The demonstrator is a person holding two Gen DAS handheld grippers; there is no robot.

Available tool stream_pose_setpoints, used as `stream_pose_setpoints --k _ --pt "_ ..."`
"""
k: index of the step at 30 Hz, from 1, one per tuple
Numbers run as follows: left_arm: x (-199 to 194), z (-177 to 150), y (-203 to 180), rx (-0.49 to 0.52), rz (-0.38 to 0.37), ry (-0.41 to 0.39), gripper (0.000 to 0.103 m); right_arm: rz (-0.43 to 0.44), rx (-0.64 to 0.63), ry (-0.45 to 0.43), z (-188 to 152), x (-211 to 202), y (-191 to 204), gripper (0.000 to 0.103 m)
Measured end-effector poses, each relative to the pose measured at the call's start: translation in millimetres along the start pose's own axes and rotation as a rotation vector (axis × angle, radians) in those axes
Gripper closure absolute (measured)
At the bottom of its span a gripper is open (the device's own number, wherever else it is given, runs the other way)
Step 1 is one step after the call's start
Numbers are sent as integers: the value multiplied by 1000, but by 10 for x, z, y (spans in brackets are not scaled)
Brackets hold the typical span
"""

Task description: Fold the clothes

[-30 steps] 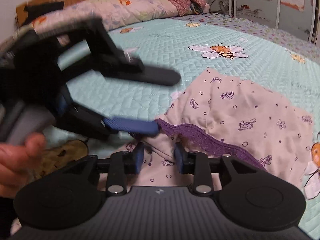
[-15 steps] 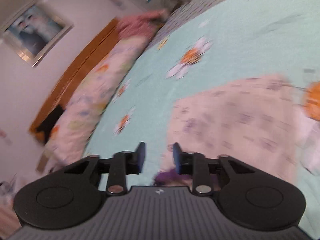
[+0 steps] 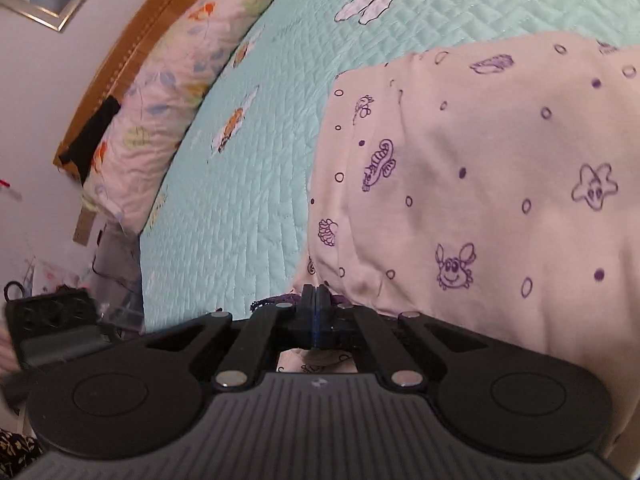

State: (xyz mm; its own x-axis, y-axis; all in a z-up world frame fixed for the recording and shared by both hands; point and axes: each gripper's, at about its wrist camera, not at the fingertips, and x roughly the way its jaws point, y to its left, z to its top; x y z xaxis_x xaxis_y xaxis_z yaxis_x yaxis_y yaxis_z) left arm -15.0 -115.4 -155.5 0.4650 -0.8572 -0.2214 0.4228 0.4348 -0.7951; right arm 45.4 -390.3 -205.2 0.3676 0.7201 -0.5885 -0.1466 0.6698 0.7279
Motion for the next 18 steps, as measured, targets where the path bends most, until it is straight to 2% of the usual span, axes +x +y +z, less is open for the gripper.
stream_pose_setpoints --k 2,3,5,6,7,10,12,14,15,16,17,18 --pt "61 47 62 -13 49 -18 30 12 20 -23 -6 15 -34 103" --pt "145 32 139 -39 79 5 30 18 30 -34 -11 22 -50 103" --pt "312 -73 356 -135 113 105 28 30 61 -55 -21 8 -97 103" --pt "325 -119 427 -171 111 109 31 37 80 -66 -21 -10 -126 103" --pt "308 -133 437 -165 110 106 33 44 100 -83 -27 -40 -152 103" --pt "311 -103 385 -127 125 128 33 77 166 -208 -112 -281 -191 98" --pt "330 -108 380 -112 139 134 33 97 205 -291 -170 -441 -212 87" --pt "387 -148 296 -40 174 153 33 97 200 -362 -232 -583 -200 83" --pt "422 -167 238 7 195 166 33 61 195 -360 -256 -588 -224 81" --pt "463 -179 179 56 218 180 33 -5 196 -313 -273 -525 -283 82" --pt "491 -184 142 90 236 188 32 -60 196 -277 -290 -472 -336 103" --pt "516 -187 109 119 251 195 32 -66 203 -282 -302 -473 -356 103"
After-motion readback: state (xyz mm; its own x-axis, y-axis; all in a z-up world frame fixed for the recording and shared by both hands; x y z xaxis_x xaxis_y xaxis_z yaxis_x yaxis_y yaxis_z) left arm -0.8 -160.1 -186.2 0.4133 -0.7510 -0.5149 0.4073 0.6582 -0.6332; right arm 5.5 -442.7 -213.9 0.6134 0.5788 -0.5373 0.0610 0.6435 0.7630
